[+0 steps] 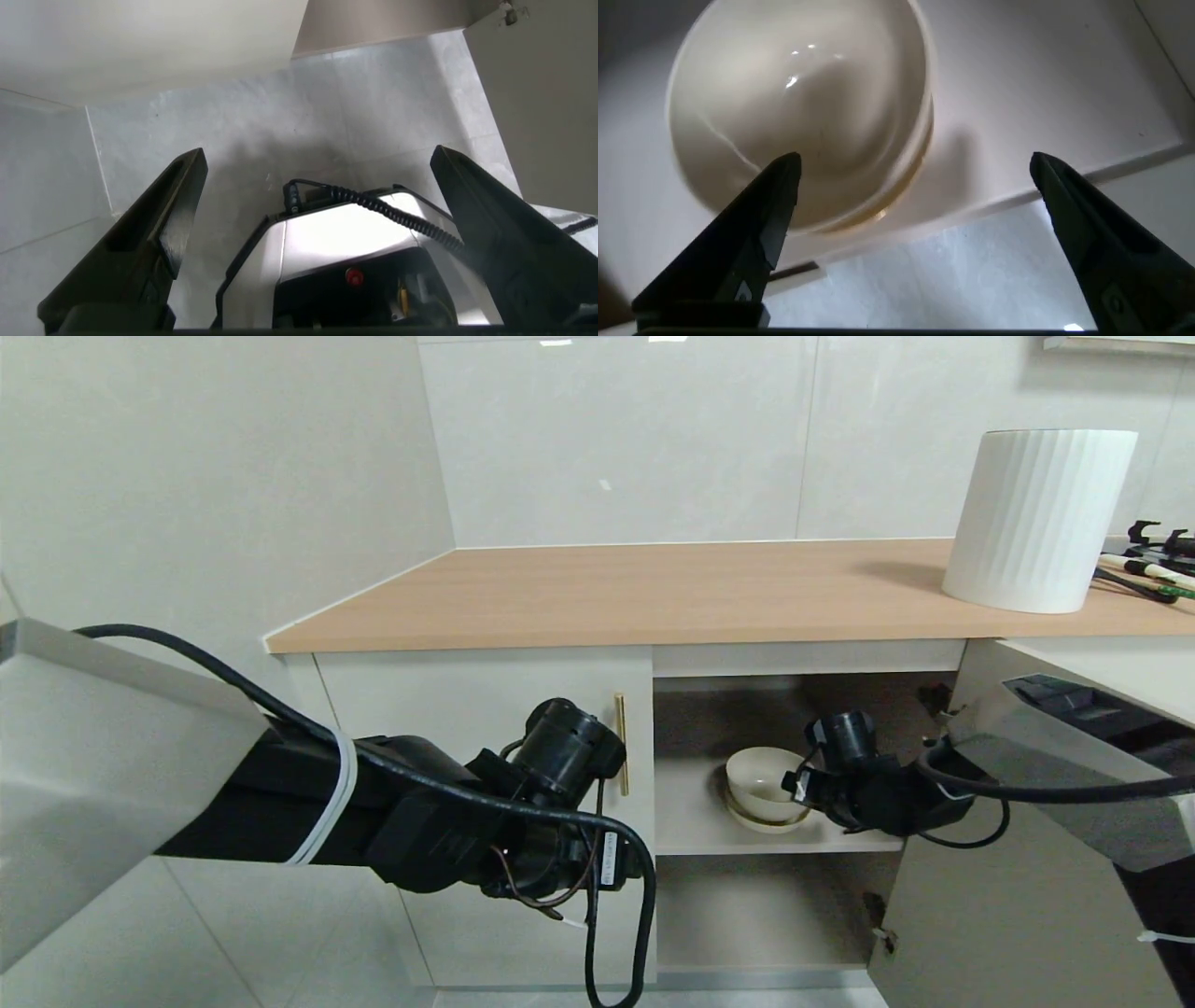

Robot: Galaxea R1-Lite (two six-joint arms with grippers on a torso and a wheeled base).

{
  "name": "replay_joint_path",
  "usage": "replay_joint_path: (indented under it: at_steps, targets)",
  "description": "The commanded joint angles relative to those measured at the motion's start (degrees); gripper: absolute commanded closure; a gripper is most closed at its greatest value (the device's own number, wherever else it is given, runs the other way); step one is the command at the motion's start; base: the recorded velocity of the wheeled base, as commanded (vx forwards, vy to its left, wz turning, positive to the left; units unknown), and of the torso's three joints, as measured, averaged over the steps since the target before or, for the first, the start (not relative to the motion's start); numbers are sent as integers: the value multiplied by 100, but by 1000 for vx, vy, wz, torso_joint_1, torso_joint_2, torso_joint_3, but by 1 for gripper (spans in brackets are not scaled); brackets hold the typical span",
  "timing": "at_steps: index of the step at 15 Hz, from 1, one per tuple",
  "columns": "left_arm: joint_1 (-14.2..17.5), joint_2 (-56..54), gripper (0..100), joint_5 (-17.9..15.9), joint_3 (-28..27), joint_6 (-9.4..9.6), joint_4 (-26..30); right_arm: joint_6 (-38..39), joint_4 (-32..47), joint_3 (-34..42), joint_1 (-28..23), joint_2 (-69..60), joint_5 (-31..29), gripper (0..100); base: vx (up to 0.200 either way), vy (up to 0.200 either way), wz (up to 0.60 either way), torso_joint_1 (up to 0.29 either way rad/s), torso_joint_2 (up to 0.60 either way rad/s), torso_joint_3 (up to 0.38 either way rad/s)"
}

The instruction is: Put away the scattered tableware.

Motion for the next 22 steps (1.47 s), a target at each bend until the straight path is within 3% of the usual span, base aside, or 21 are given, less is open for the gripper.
replay_joint_path:
  at_steps: [1, 3, 5, 7, 11, 15, 19, 22]
  targets:
    - [37, -233, 0, 6, 2, -52, 8, 3, 47, 417, 30, -602, 20, 0, 0, 0, 0, 0, 0, 0]
    - [178, -602, 0, 76, 10, -280, 34, 3, 434, 883, 162, -1341, 187, 0, 0, 0, 0, 0, 0, 0]
    - [477, -1191, 0, 331, 265, -315, 78, 12, 1093, 1313, 338, -2334, 697, 0, 0, 0, 0, 0, 0, 0]
    - [723, -1946, 0, 384, 547, -69, 87, 38, 2130, 1498, 575, -3389, 1040, 0, 0, 0, 0, 0, 0, 0]
    - [723, -3159, 0, 393, 1100, 458, 104, 29, 3501, 1647, 786, -4812, 1717, 0, 0, 0, 0, 0, 0, 0]
    - [723, -3678, 0, 393, 1663, 414, 78, 56, 3835, 1894, 1076, -5524, 1717, 0, 0, 0, 0, 0, 0, 0]
    - [723, -3906, 0, 375, 1830, 150, 78, 56, 3870, 2377, 1147, -5665, 1725, 0, 0, 0, 0, 0, 0, 0]
    - [723, -3845, 0, 366, 1830, 124, 96, 29, 3879, 2430, 1155, -5691, 1717, 0, 0, 0, 0, 0, 0, 0]
